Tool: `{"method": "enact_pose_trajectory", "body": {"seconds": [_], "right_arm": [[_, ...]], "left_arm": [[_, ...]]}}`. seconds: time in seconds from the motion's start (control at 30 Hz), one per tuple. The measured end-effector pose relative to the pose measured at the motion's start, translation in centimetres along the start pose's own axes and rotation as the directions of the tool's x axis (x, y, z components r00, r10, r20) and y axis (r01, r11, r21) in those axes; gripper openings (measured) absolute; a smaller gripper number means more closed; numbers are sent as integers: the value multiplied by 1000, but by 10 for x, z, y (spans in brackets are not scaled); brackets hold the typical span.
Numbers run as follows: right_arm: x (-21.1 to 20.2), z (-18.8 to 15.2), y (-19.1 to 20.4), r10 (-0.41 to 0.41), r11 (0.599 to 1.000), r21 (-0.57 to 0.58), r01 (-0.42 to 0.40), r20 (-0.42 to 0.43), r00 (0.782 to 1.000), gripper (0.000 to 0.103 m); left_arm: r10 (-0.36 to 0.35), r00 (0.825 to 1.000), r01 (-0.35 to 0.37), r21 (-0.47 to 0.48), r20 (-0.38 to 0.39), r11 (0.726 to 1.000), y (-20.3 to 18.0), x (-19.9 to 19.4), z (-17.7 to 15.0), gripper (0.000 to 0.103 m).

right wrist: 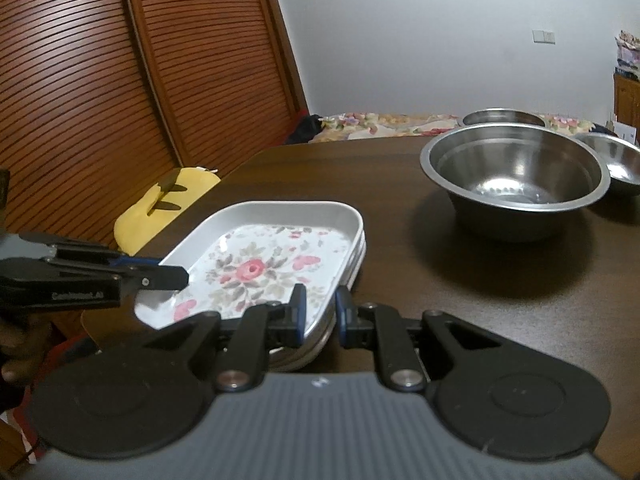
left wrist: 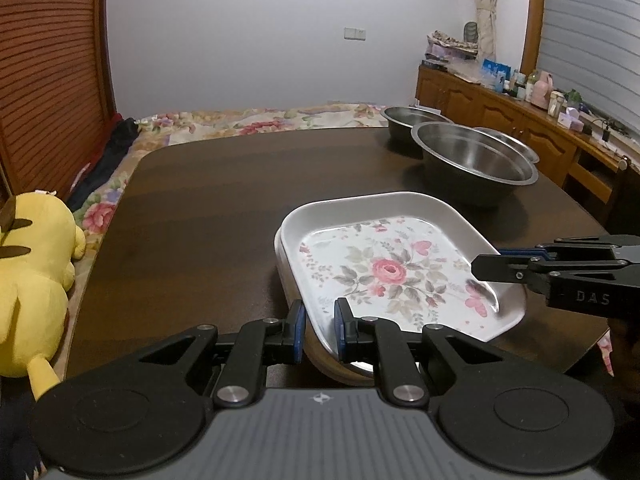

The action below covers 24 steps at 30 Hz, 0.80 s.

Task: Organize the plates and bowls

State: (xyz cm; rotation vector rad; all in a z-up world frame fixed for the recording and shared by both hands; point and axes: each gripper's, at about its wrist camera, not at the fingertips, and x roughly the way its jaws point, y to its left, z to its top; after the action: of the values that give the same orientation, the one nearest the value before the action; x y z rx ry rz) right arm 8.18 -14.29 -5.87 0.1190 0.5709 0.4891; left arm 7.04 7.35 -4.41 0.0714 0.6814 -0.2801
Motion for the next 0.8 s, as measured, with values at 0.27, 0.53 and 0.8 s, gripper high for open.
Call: {"method": "enact_pose_trajectory", "body": {"seconds": [0.27,0.53,0.8], "right_arm": [[1,-2,2,-5,1000,-11,5,14,1000,20],[-1,-4,4,-13,1000,-23,14,30,999,21],[3,-6,10,-51,996,-73,55,58,997,21]], "left_arm": [[27,1000,-27,26,8,999,-4,5,-1,17],[35,999,-36,25,31,999,-2,10,-2,17],[73,996,-76,47,54,996,-4,15,-3,17]]}}
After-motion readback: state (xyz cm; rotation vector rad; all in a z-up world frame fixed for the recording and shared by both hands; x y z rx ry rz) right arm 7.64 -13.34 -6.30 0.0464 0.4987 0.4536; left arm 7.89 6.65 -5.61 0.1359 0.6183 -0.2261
